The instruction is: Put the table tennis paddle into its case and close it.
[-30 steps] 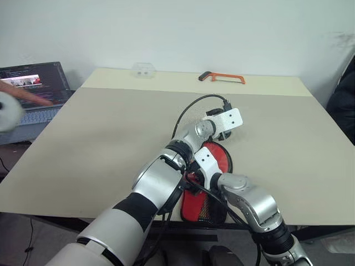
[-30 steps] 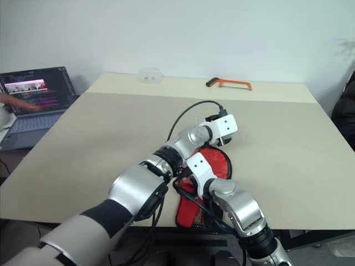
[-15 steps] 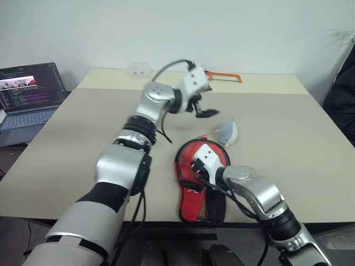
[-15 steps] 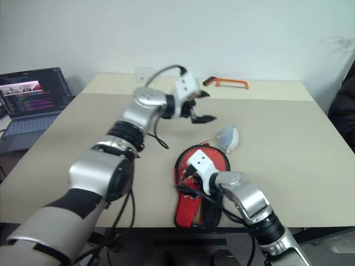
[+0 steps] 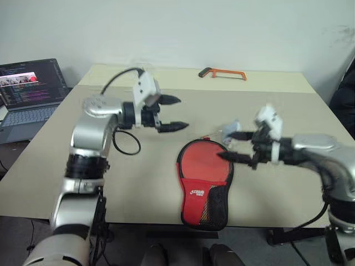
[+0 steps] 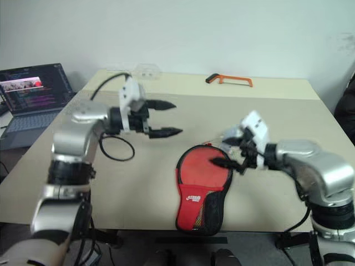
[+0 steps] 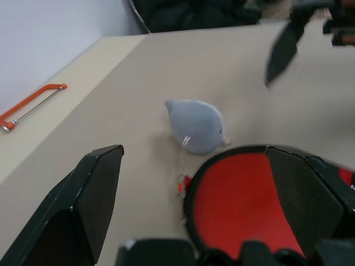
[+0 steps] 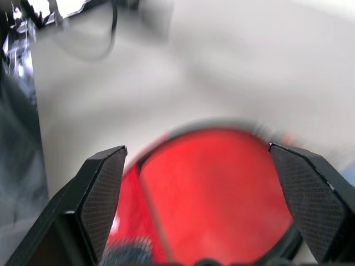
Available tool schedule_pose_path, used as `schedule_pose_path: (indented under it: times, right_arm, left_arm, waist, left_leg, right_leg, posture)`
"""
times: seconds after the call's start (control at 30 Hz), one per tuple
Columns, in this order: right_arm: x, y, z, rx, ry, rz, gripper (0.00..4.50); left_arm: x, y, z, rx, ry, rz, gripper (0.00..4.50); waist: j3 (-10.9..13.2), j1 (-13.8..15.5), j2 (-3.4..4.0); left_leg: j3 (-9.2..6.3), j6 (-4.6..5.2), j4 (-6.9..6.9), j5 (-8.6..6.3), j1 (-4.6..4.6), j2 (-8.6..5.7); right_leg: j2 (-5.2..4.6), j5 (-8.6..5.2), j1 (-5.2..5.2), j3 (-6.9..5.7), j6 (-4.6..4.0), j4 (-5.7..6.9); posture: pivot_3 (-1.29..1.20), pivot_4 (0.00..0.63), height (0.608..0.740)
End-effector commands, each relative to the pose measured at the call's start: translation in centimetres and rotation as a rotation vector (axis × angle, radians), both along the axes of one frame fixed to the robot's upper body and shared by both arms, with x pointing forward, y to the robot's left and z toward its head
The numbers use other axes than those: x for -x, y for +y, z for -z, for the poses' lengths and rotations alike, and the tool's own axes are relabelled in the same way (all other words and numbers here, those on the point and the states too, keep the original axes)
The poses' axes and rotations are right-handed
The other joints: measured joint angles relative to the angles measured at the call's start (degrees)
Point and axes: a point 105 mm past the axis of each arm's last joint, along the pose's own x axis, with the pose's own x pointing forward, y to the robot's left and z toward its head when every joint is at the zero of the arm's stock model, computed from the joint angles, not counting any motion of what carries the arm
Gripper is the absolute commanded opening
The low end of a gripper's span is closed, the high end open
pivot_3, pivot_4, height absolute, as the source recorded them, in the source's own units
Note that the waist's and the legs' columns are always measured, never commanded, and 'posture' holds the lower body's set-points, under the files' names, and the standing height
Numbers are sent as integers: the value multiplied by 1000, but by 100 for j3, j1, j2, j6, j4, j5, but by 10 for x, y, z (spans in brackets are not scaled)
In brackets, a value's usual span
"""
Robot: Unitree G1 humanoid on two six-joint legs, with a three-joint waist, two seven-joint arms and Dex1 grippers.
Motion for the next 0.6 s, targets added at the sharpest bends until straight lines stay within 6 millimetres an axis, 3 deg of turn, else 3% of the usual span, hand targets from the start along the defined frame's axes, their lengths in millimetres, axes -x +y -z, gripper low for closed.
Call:
schedule_pose_path:
  times: [0.03,0.17,0.3,0.6]
  right_arm:
    - [-42,-28,-17,-77,-23,301,4500]
    - [-78,-59,2,-55,39,650,4500]
    - [-92,-59,24,-32,72,753,4500]
    - [-111,-57,47,-134,199,907,4500]
  left_arm:
    - [8,-20,18,51,54,-64,4462]
    - [13,-34,62,34,143,-152,4462]
    - [15,-40,96,14,208,-219,4462]
    - [5,-52,132,61,315,-362,4462]
  waist:
    - [0,7,0]
    - [0,16,1]
    - [0,40,1]
    - [-1,70,2]
  left_leg:
    - [-1,0,1,0,0,0]
    - [8,3,1,2,7,0]
    - [19,3,-2,2,0,-1]
    - [21,3,-3,2,-2,-5]
  right_leg:
    - [1,1,0,1,3,0]
    - [2,7,-1,16,3,2]
    - [2,8,-11,23,1,0]
    - [-1,8,-11,22,1,-2]
  posture:
    - [0,150,740]
    - [0,150,740]
    - [0,150,740]
    - [0,150,740]
